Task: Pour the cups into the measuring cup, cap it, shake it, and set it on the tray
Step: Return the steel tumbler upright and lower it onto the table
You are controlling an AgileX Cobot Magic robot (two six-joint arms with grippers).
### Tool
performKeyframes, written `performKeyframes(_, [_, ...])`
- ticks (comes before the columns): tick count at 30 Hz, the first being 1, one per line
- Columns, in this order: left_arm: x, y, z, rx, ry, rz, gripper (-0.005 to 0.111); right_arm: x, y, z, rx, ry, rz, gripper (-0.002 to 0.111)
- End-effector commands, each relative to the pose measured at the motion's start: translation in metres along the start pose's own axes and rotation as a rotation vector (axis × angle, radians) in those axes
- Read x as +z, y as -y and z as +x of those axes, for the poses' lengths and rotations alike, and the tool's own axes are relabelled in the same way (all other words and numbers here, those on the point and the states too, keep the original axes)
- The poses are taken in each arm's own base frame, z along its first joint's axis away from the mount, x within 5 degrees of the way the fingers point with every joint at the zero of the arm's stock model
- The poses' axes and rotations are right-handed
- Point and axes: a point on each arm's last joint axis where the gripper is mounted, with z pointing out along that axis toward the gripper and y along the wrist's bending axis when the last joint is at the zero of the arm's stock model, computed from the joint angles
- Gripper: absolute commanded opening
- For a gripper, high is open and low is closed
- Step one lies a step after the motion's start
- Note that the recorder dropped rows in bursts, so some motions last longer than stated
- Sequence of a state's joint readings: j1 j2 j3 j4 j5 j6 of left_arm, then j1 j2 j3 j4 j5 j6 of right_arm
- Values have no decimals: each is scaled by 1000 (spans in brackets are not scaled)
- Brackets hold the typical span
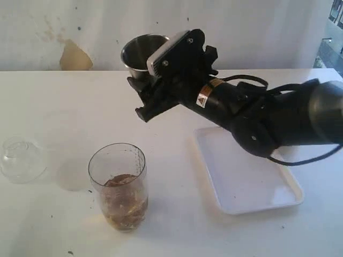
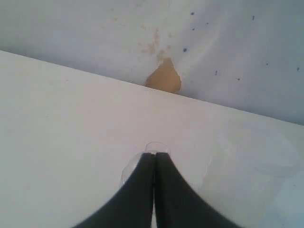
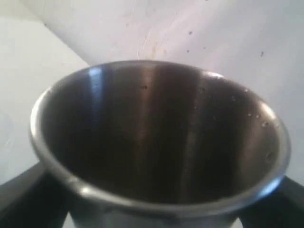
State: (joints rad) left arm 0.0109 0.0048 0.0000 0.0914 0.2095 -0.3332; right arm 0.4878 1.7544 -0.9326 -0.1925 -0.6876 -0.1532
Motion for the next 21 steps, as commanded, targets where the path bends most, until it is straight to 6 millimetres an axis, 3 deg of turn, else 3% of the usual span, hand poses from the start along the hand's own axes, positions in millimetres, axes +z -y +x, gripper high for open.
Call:
performKeyframes(1, [0, 0, -2, 3, 19, 4, 1, 29, 19, 10, 198, 71, 57, 0])
performKeyframes(10, [0, 0, -2, 3, 19, 4, 1, 78, 45, 68, 318, 56, 120, 0])
performKeyframes(15, [0, 0, -2, 3, 19, 4, 1, 95, 49, 108, 321, 5, 136, 0])
performKeyframes(21, [0, 0, -2, 3, 19, 4, 1, 106, 48, 138, 328, -27, 143, 0])
